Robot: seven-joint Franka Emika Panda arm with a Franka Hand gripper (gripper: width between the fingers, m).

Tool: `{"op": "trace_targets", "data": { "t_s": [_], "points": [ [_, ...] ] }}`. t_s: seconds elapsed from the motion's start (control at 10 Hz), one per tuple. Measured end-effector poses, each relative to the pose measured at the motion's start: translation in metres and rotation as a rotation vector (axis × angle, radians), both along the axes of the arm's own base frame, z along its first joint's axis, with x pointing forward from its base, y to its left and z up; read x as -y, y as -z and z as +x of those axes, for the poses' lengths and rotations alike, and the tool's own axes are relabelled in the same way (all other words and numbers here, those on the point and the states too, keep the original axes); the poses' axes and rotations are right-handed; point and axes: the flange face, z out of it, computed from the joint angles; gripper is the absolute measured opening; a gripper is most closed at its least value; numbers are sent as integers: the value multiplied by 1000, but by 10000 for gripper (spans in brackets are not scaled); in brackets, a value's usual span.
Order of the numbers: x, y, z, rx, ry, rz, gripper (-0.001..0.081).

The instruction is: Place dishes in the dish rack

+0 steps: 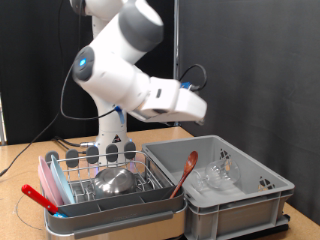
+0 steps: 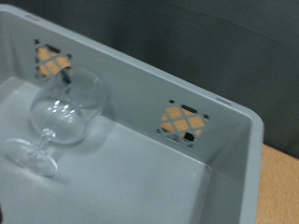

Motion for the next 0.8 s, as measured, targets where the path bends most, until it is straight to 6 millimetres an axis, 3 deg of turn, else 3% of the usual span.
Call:
{"op": "trace_targets", "data": {
  "t_s": [0.6, 0.8],
  "points": [
    [-92, -33, -24, 149, -245, -264, 808],
    [-98, -36, -29, 137, -243, -285, 808]
  ]
}}
